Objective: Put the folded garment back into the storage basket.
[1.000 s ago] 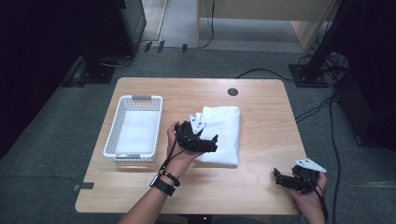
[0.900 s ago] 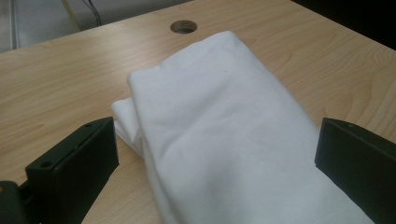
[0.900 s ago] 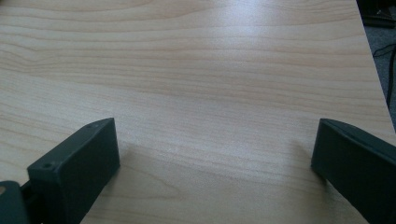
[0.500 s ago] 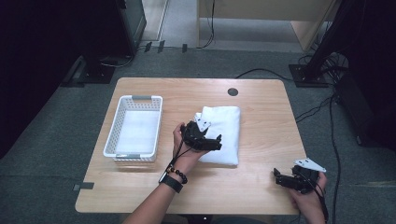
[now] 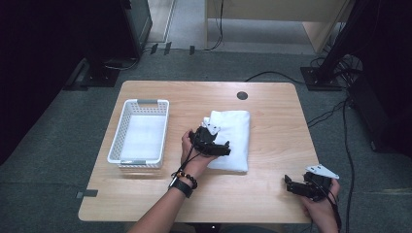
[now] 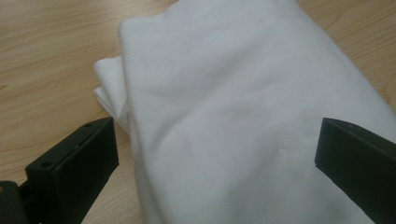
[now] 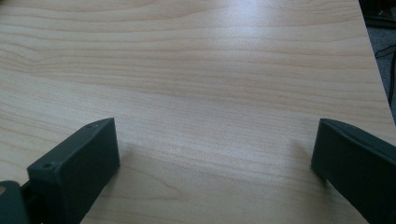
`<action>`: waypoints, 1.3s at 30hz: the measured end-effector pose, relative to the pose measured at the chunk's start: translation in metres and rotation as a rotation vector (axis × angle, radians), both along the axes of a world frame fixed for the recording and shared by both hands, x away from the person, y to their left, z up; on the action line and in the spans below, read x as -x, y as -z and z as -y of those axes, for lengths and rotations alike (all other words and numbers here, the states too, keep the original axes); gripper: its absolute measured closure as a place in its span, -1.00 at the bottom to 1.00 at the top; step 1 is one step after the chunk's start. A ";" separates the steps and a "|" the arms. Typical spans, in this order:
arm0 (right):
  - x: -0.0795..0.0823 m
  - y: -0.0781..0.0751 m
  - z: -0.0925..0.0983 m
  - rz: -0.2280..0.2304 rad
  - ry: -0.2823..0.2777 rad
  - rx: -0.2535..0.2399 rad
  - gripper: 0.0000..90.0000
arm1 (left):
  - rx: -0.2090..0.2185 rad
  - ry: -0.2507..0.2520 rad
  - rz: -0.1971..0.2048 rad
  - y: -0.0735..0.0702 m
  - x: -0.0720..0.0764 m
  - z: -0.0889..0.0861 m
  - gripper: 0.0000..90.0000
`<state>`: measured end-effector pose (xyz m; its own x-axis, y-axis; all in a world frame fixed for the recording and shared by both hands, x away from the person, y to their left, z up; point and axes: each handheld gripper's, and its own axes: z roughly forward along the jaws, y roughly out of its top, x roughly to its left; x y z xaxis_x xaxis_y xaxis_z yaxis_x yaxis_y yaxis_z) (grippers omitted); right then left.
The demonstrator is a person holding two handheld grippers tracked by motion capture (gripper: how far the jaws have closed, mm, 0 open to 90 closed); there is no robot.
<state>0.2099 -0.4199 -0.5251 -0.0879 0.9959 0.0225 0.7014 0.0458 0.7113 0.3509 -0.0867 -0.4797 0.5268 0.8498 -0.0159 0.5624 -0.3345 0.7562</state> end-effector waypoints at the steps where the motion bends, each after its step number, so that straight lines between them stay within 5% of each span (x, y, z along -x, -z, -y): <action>1: 0.000 0.000 0.000 0.000 0.000 0.000 -1.00 | 0.000 0.000 0.000 0.000 0.000 0.000 -1.00; 13: 0.000 0.000 0.000 0.000 0.000 0.001 -1.00 | -0.019 0.012 0.015 -0.005 -0.002 0.014 -1.00; 25: -0.001 0.000 0.000 0.000 -0.004 0.002 -1.00 | -0.055 -0.015 -0.041 0.010 -0.011 0.014 -1.00; 31: -0.001 0.000 0.000 0.000 -0.003 0.002 -1.00 | -0.011 -0.033 -0.063 0.018 -0.012 0.010 -1.00; 39: -0.001 0.000 0.000 0.000 -0.003 0.002 -1.00 | -0.009 -0.061 -0.085 0.017 -0.012 0.009 -1.00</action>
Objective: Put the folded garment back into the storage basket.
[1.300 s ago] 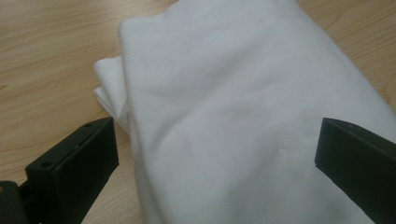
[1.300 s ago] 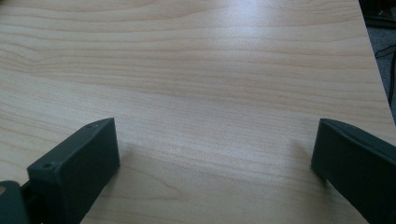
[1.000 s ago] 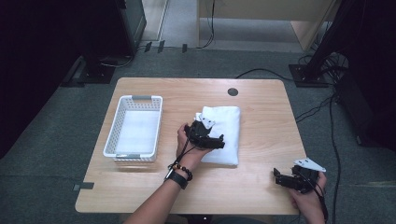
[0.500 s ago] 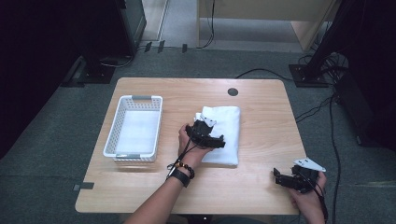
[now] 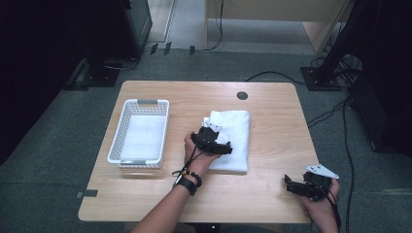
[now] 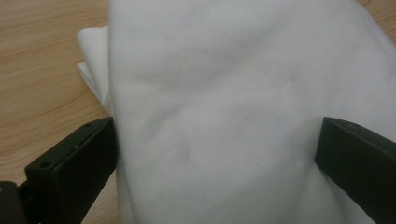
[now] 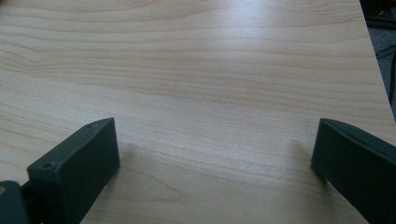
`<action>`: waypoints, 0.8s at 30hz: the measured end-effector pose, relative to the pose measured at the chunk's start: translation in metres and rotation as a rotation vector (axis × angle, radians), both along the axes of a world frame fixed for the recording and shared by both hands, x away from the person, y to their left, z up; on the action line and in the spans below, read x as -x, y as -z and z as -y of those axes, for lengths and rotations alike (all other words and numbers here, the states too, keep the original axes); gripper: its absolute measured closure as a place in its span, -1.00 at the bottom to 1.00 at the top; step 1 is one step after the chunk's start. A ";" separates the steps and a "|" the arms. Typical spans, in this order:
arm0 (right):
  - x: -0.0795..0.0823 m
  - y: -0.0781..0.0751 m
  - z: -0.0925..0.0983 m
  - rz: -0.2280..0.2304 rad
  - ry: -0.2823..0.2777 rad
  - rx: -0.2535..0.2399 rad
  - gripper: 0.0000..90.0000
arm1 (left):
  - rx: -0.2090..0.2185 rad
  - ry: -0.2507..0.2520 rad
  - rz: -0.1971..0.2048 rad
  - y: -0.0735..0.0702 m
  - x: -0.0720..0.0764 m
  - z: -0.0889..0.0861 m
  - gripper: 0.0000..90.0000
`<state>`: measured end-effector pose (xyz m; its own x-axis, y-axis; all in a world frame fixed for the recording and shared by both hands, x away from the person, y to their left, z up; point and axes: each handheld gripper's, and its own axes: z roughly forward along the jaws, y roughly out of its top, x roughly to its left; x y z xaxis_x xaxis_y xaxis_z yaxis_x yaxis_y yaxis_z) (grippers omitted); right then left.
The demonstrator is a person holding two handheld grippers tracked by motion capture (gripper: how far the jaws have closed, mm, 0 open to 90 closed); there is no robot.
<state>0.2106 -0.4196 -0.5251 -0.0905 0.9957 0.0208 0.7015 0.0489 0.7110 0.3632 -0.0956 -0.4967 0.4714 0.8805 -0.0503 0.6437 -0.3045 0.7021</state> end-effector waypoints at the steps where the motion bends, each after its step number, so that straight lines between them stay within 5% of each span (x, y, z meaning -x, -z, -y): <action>1: 0.000 0.000 0.000 0.000 0.000 0.000 -1.00 | 0.003 -0.002 -0.001 0.000 0.000 0.000 -1.00; 5: 0.000 0.000 0.000 0.000 0.000 0.000 -1.00 | -0.002 -0.012 -0.020 -0.003 0.002 -0.002 -1.00; 9: 0.000 0.000 0.000 0.001 -0.001 0.000 -1.00 | -0.009 -0.011 0.039 -0.019 0.011 -0.001 -1.00; 14: -0.001 0.000 0.000 0.001 0.000 -0.001 -1.00 | -0.045 0.005 -0.013 -0.007 0.009 0.002 -1.00; 20: -0.001 0.000 0.000 0.001 0.000 -0.001 -1.00 | 0.052 -0.027 -0.072 0.004 0.006 -0.007 -1.00; 24: -0.001 0.000 0.000 0.001 -0.001 -0.001 -1.00 | 0.070 -0.041 -0.085 0.005 0.008 -0.009 -1.00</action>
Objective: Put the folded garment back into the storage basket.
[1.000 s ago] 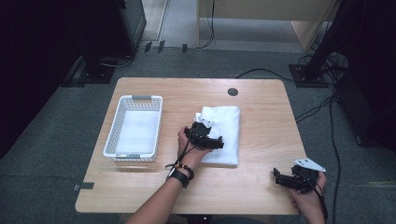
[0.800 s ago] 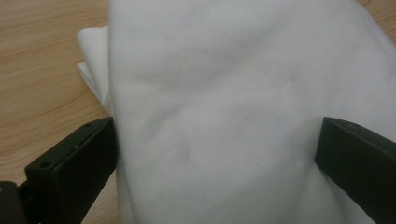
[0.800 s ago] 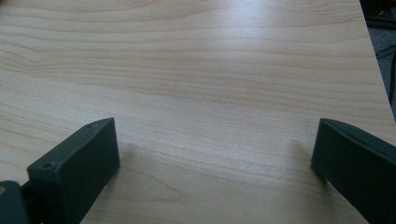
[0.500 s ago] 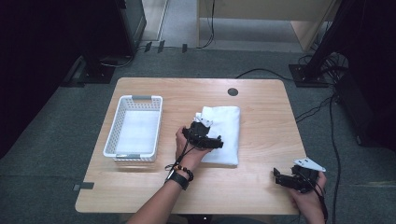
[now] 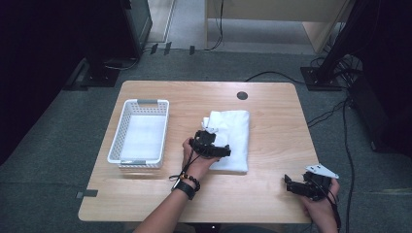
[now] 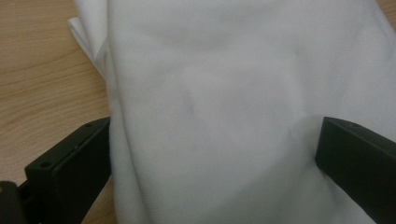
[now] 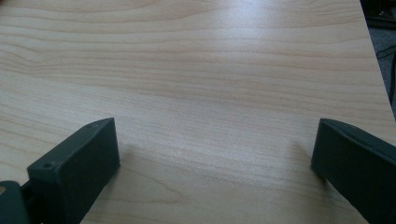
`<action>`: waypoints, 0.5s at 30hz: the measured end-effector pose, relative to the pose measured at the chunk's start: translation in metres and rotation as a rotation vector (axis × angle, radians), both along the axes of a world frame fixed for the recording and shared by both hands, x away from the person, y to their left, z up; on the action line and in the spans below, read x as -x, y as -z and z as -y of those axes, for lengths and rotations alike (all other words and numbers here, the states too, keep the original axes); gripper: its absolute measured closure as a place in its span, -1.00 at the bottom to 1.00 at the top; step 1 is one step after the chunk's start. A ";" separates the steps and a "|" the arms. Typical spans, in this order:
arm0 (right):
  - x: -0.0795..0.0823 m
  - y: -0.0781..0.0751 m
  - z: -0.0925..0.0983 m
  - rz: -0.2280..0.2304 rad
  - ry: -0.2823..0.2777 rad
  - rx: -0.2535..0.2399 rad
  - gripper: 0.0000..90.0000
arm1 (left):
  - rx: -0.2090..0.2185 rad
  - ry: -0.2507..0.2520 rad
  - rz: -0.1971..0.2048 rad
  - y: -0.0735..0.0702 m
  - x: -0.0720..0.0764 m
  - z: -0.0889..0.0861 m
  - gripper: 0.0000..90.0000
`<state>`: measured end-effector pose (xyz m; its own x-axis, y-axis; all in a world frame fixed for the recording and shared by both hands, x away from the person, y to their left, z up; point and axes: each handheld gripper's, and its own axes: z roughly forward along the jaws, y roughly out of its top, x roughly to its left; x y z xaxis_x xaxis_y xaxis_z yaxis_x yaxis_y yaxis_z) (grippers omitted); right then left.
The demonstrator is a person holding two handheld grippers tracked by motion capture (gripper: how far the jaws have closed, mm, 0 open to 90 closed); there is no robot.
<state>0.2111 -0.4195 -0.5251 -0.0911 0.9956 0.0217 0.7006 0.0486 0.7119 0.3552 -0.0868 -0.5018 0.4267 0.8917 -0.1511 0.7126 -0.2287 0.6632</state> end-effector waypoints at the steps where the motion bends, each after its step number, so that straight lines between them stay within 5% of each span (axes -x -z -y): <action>1: 0.000 0.000 0.000 0.000 0.000 0.000 -1.00 | 0.004 -0.002 0.003 0.000 0.001 0.000 -1.00; 5: 0.000 0.000 0.000 0.000 0.000 0.000 -1.00 | 0.041 0.007 -0.043 0.002 -0.001 -0.003 -1.00; 15: 0.000 0.000 0.000 0.000 0.000 0.000 -1.00 | 0.074 0.074 -0.070 0.005 -0.001 -0.007 -1.00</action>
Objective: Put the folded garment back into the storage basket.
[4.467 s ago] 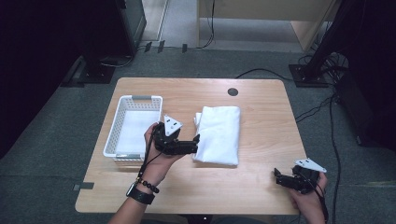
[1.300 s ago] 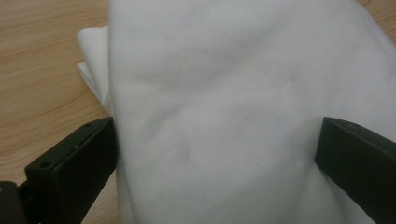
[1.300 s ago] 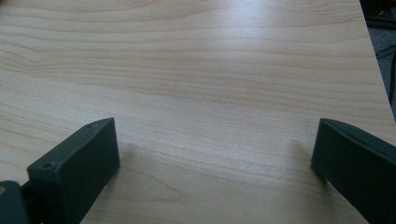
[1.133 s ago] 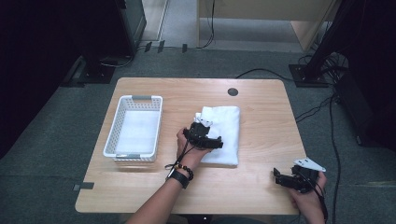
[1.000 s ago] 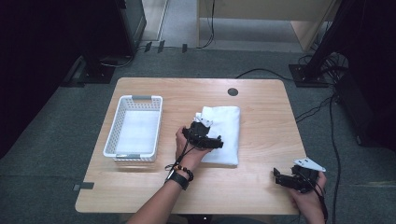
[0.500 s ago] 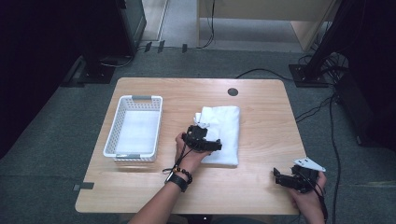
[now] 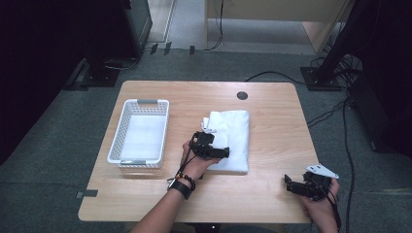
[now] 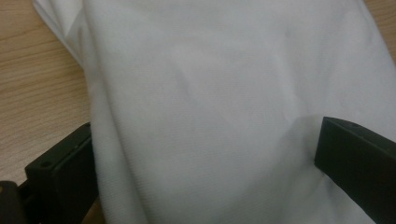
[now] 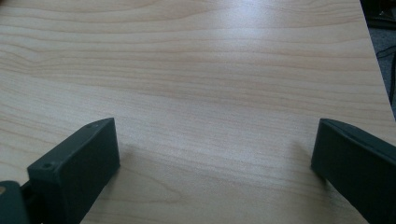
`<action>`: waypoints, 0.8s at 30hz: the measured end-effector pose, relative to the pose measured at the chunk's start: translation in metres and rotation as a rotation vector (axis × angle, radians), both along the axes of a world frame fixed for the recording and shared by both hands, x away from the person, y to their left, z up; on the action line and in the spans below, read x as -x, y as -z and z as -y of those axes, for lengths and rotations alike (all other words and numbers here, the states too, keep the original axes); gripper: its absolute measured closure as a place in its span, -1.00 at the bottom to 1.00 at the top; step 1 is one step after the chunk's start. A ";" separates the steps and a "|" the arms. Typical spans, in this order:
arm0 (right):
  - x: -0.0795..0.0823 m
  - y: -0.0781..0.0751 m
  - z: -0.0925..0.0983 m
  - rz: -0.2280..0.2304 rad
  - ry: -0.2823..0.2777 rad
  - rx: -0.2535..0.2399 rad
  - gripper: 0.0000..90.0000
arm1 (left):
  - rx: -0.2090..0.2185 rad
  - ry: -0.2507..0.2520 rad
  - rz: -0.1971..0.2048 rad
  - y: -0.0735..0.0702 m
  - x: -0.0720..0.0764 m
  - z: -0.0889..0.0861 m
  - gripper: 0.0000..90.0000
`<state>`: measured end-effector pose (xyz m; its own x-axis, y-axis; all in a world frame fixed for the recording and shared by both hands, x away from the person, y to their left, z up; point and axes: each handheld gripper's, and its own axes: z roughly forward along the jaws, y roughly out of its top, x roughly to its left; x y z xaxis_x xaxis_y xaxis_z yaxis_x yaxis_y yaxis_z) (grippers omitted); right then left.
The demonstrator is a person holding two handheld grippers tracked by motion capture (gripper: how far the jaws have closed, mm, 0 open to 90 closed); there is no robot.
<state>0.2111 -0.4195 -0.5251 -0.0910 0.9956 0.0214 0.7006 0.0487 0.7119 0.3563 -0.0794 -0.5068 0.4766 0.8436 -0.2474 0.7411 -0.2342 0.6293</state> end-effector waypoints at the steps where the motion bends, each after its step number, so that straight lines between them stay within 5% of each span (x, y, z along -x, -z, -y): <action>1: 0.000 0.000 0.000 0.000 0.000 0.000 -1.00 | -0.002 0.008 -0.003 0.000 0.000 0.000 -1.00; 7: 0.000 0.000 0.000 0.000 0.000 0.000 -1.00 | -0.069 0.045 0.007 -0.008 0.010 0.004 -1.00; 11: 0.000 0.000 0.000 0.000 0.000 0.000 -1.00 | -0.053 0.051 -0.020 -0.004 0.008 0.004 -1.00; 17: 0.000 0.000 0.000 0.000 0.000 0.000 -1.00 | -0.070 0.062 -0.008 -0.002 0.009 0.006 -0.99; 24: 0.000 0.000 0.000 0.000 0.000 0.000 -1.00 | -0.055 0.092 0.006 -0.004 0.012 0.006 -0.70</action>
<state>0.2113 -0.4194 -0.5251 -0.0907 0.9956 0.0217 0.7007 0.0483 0.7119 0.3447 -0.0856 -0.5027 0.5544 0.8083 -0.1984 0.7108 -0.3358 0.6181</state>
